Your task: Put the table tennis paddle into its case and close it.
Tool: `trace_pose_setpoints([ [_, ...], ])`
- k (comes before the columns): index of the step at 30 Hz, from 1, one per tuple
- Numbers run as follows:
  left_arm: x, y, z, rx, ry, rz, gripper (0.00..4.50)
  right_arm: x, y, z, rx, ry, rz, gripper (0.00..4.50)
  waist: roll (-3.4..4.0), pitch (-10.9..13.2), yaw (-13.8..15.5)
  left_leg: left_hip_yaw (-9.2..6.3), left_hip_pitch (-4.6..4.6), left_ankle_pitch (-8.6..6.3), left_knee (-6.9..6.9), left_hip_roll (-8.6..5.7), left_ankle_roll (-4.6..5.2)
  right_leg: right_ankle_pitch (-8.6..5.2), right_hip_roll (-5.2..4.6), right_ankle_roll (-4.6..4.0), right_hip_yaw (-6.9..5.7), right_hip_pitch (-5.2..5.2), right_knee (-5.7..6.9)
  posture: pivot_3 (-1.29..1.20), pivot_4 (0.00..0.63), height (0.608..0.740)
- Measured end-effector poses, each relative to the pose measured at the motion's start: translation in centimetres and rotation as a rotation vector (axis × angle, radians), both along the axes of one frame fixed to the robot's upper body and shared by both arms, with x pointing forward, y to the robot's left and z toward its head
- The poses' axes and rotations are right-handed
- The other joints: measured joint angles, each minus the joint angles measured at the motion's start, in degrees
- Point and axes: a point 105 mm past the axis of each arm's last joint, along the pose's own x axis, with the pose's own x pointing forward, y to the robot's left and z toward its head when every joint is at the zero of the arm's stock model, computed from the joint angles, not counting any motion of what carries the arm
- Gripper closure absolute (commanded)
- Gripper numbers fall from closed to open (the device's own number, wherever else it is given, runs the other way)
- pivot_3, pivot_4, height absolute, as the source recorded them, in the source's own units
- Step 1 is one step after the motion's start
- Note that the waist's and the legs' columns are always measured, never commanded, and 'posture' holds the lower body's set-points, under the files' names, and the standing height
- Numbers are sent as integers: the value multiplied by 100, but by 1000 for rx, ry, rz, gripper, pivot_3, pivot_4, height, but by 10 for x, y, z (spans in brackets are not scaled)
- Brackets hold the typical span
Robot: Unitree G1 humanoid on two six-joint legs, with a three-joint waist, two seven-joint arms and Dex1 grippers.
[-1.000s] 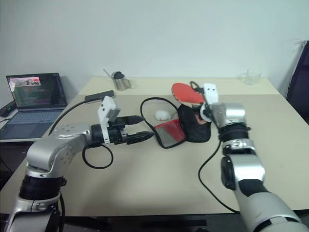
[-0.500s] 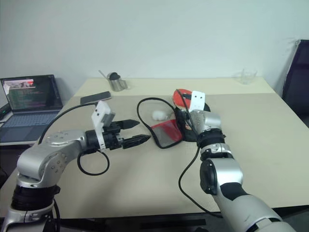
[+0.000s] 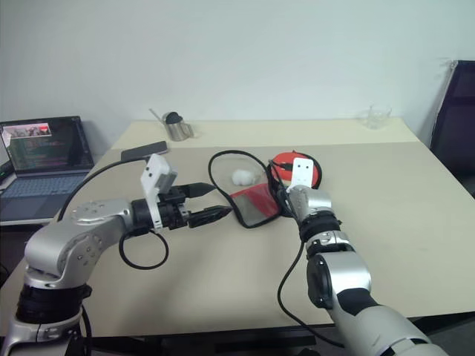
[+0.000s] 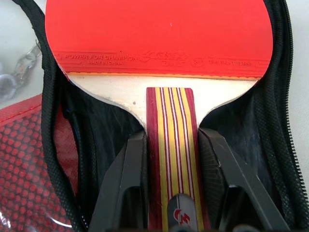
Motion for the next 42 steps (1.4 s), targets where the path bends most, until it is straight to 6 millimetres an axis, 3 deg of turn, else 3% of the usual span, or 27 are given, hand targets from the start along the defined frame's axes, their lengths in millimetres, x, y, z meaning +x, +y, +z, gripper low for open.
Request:
trace_pose_setpoints([
  [16,-2,-1,1,6,-12,8,0,3,3,-5,-21,-16,33,3395,0,0,0,6,4,0,0,3,0,0,2,0,6,0,2,0,150,740],
  [26,-3,2,-1,26,4,9,0,3,9,-12,-3,-26,57,67,0,0,-3,8,6,0,-1,5,1,0,5,0,8,0,2,0,150,740],
  [33,-1,3,3,33,-6,10,0,4,6,-9,12,-39,77,22,0,0,-2,8,6,0,-1,5,1,0,5,0,8,0,1,0,150,740],
  [36,9,14,-1,34,17,73,0,7,0,12,7,-109,114,22,0,0,2,7,5,0,-2,5,1,0,5,0,8,-1,1,0,150,740],
  [39,26,36,-11,48,66,207,0,6,-19,61,-14,-310,149,22,0,0,19,3,2,-2,-4,4,3,-1,5,1,5,-3,-2,0,150,740],
  [42,44,67,-35,87,152,384,0,-13,-46,105,-37,-505,233,22,0,0,64,1,1,-8,-6,2,14,-3,6,5,2,-2,-7,0,150,740],
])
